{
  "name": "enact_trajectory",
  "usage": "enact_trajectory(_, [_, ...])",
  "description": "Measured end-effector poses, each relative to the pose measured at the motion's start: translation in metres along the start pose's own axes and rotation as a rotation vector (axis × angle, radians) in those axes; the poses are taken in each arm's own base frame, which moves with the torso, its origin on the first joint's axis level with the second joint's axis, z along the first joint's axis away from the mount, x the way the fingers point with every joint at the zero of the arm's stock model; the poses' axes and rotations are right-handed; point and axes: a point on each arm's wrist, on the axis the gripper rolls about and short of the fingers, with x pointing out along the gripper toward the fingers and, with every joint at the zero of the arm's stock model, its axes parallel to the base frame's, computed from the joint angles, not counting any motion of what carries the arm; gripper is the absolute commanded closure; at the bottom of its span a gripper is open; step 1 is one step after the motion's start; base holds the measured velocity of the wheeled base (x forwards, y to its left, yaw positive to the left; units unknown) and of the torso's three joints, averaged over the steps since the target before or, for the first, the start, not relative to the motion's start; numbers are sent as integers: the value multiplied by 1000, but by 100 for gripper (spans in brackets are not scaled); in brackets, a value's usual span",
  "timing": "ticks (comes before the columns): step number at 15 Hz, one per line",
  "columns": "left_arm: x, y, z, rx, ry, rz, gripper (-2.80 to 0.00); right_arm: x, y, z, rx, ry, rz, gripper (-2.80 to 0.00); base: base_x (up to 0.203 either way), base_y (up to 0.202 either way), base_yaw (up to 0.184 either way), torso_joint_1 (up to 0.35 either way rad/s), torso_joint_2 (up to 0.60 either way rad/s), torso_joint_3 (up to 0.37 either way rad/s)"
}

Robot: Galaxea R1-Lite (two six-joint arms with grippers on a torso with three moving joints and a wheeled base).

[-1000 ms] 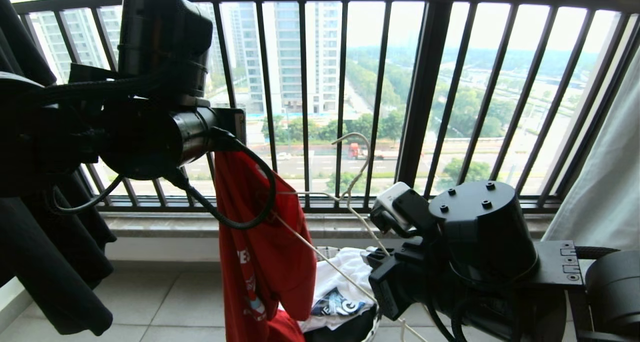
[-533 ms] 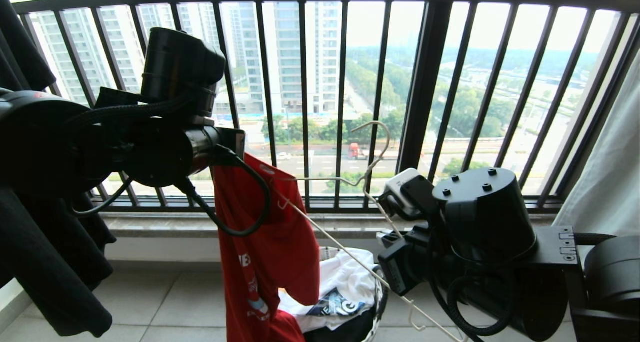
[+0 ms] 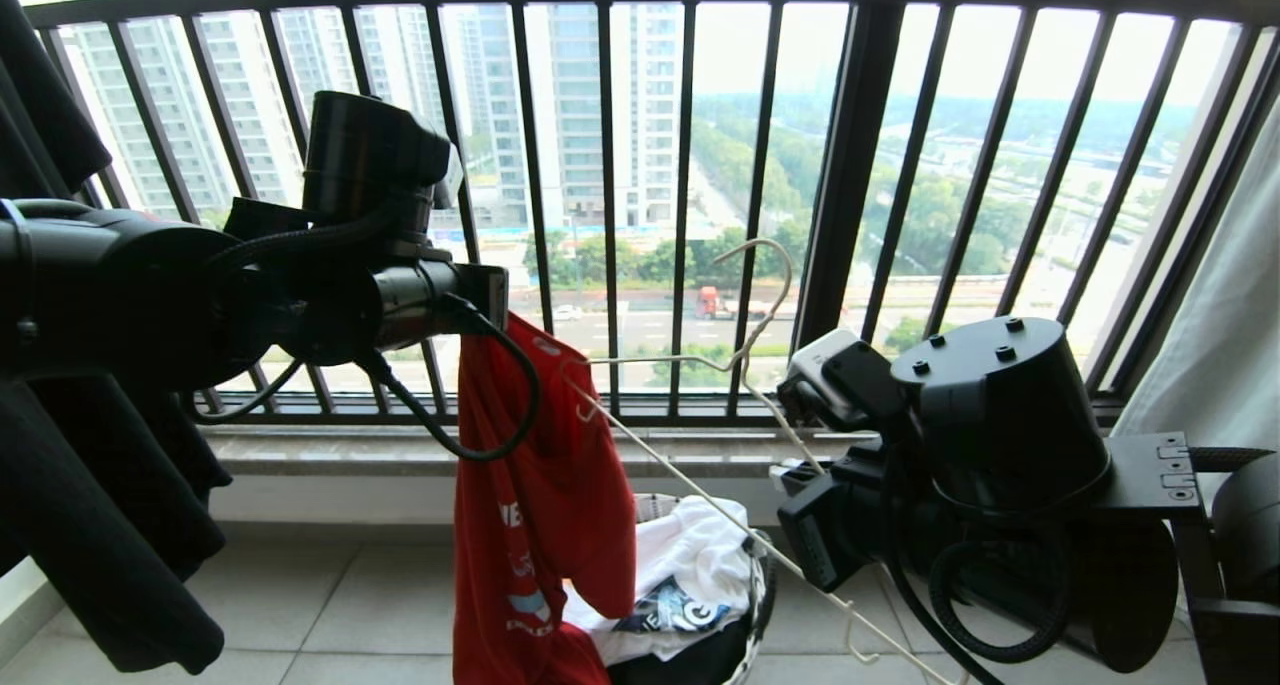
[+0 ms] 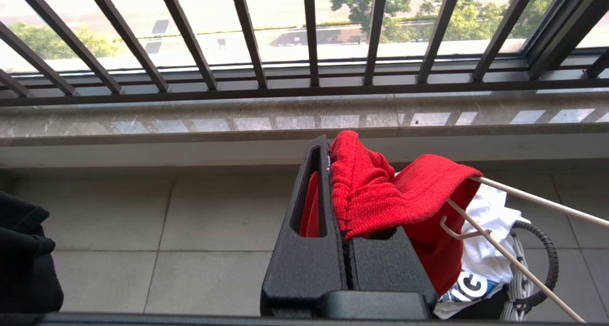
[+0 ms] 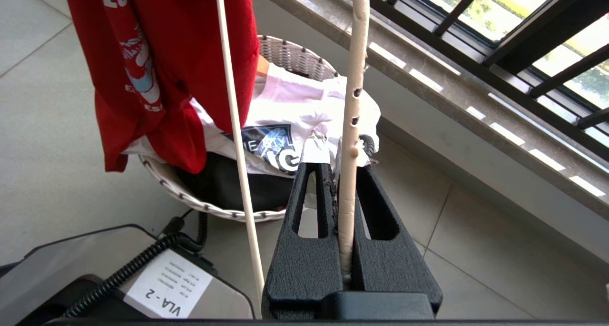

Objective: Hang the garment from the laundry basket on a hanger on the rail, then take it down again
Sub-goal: Hang the clothes on the clothes rack

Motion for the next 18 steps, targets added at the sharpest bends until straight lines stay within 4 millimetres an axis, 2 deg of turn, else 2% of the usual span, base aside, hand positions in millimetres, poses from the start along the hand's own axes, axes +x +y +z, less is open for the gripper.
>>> enact_trajectory(5, [21,0,-10,0,53,-49,0,-16,10,0,-14,-12,106,0,0,0,0,0,0,0])
enact_trajectory(10, [35,-6,-15,-22,46,-50,0,-27,16,0,-24,-34,141,0,0,0,0,0,0,0])
enact_trajectory(13, [38,-9,-17,-19,54,-53,0,-33,16,2,-23,-53,154,0,0,0,0,0,0,0])
enact_trajectory(18, [32,-23,-22,-13,66,-87,0,-38,14,5,-12,-77,156,0,0,0,0,0,0,0])
